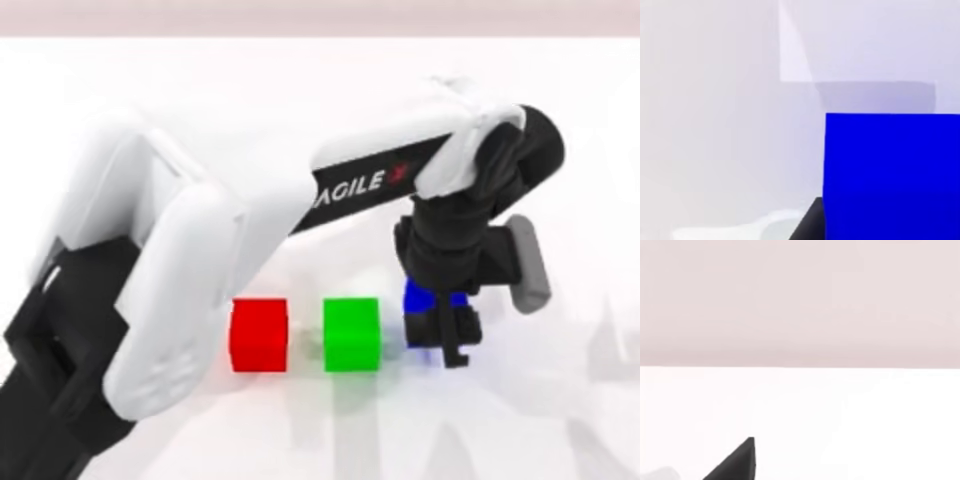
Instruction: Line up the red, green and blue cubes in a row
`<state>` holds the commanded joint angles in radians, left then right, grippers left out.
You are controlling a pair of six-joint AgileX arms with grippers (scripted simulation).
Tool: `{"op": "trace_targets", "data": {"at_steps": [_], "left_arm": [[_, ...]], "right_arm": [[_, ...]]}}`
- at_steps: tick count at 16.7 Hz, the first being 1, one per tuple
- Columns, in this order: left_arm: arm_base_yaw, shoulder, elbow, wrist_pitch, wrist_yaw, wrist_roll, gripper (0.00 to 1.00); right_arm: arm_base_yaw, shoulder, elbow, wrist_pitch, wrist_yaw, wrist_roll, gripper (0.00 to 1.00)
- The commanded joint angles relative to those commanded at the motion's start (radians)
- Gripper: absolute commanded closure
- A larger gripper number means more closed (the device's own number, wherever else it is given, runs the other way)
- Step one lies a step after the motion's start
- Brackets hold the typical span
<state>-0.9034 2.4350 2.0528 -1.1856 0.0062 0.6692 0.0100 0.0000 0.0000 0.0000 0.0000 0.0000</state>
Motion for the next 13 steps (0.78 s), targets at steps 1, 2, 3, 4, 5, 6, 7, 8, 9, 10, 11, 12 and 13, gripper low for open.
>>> {"op": "trace_targets", "data": {"at_steps": [1,2,3,4,5,6,7,8,9,10,11,12,13], "left_arm": [[-0.001,0.002,-0.007,0.007,0.0,0.0,1.0],[-0.001,0.002,-0.007,0.007,0.0,0.0,1.0],[-0.001,0.002,-0.007,0.007,0.0,0.0,1.0],[-0.001,0.002,-0.007,0.007,0.0,0.0,1.0],[-0.001,0.002,-0.007,0.007,0.0,0.0,0.92],[-0.001,0.002,-0.007,0.007,0.0,0.0,0.85],[-0.001,0.002,-0.007,0.007,0.0,0.0,0.77],[-0.001,0.002,-0.007,0.007,0.0,0.0,0.7],[-0.001,0.002,-0.007,0.007,0.0,0.0,0.62],[-0.001,0.002,-0.007,0.007,0.0,0.0,0.55],[-0.001,0.002,-0.007,0.007,0.0,0.0,0.47],[-0.001,0.002,-0.007,0.007,0.0,0.0,0.4],[-0.001,0.002,-0.007,0.007,0.0,0.0,0.32]], "right_arm": [[0.0,0.0,0.0,0.0,0.0,0.0,0.0],[0.0,0.0,0.0,0.0,0.0,0.0,0.0],[0.0,0.0,0.0,0.0,0.0,0.0,0.0],[0.0,0.0,0.0,0.0,0.0,0.0,0.0],[0.0,0.0,0.0,0.0,0.0,0.0,0.0],[0.0,0.0,0.0,0.0,0.0,0.0,0.0],[0.0,0.0,0.0,0.0,0.0,0.0,0.0],[0.0,0.0,0.0,0.0,0.0,0.0,0.0],[0.0,0.0,0.0,0.0,0.0,0.0,0.0],[0.0,0.0,0.0,0.0,0.0,0.0,0.0],[0.0,0.0,0.0,0.0,0.0,0.0,0.0],[0.0,0.0,0.0,0.0,0.0,0.0,0.0],[0.0,0.0,0.0,0.0,0.0,0.0,0.0]]}}
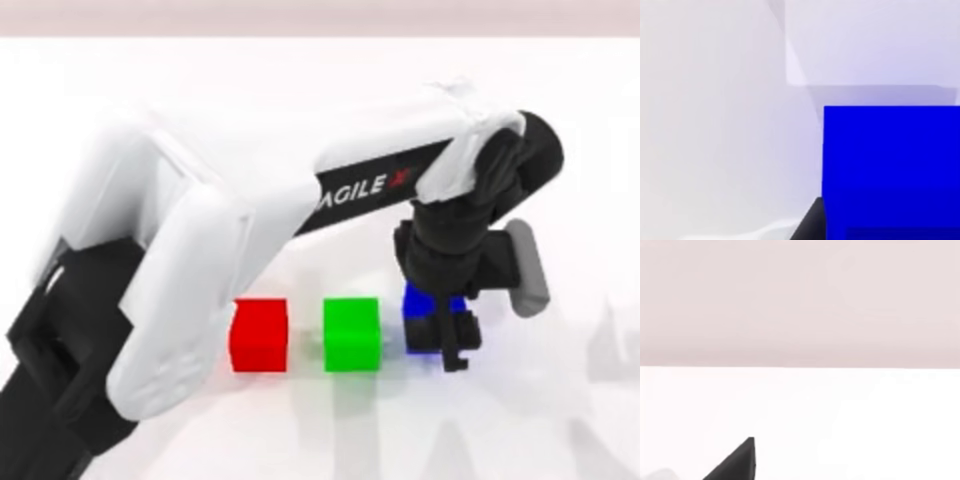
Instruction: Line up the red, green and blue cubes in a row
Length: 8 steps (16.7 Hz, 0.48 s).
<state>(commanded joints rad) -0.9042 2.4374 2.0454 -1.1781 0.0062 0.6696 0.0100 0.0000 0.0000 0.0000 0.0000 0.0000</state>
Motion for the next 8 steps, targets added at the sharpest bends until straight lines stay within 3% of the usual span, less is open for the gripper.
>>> {"op": "trace_targets", "data": {"at_steps": [4,8], "left_arm": [[0.0,0.0,0.0,0.0,0.0,0.0,0.02],[0.0,0.0,0.0,0.0,0.0,0.0,0.0]], "right_arm": [[0.0,0.0,0.0,0.0,0.0,0.0,0.0],[0.0,0.0,0.0,0.0,0.0,0.0,0.0]]}}
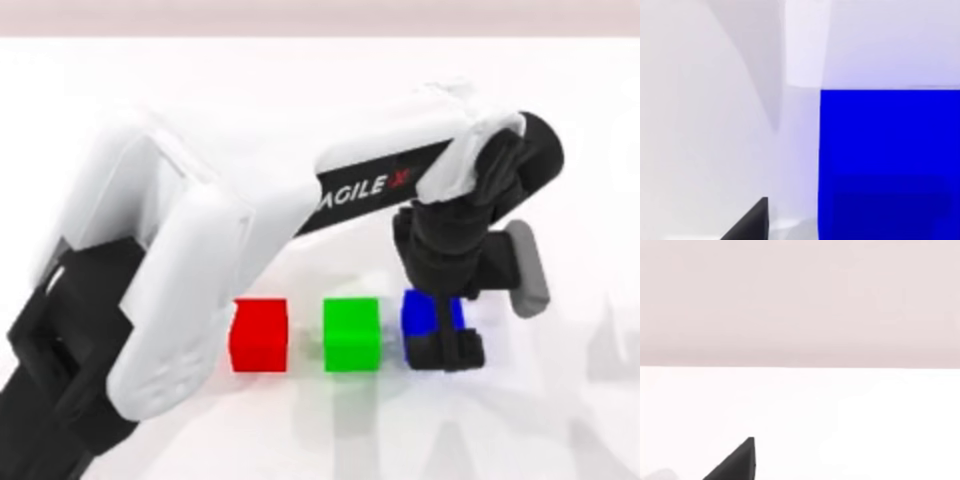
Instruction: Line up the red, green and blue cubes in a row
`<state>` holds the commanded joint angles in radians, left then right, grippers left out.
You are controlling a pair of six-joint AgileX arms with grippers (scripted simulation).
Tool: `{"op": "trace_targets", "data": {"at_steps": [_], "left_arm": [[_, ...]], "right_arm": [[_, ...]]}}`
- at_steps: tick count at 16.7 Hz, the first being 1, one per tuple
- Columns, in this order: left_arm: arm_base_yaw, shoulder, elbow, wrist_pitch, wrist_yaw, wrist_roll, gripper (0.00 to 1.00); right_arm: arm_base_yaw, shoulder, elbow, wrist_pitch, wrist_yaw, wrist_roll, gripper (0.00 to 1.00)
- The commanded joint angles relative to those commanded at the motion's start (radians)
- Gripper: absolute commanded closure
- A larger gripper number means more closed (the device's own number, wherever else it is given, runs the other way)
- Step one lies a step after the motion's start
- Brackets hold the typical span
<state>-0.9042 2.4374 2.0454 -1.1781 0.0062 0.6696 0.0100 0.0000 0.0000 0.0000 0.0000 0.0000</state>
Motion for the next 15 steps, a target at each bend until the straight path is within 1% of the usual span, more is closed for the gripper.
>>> {"op": "trace_targets", "data": {"at_steps": [7,9,12,15], "left_arm": [[0.003,0.002,0.018,-0.018,0.0,0.0,0.0],[0.008,0.001,0.077,-0.076,0.0,-0.002,0.0],[0.016,-0.001,0.202,-0.208,0.0,-0.001,0.0],[0.021,-0.007,0.264,-0.271,0.0,-0.001,0.0]], "right_arm": [[0.0,0.0,0.0,0.0,0.0,0.0,0.0],[0.0,0.0,0.0,0.0,0.0,0.0,0.0],[0.0,0.0,0.0,0.0,0.0,0.0,0.0],[0.0,0.0,0.0,0.0,0.0,0.0,0.0]]}}
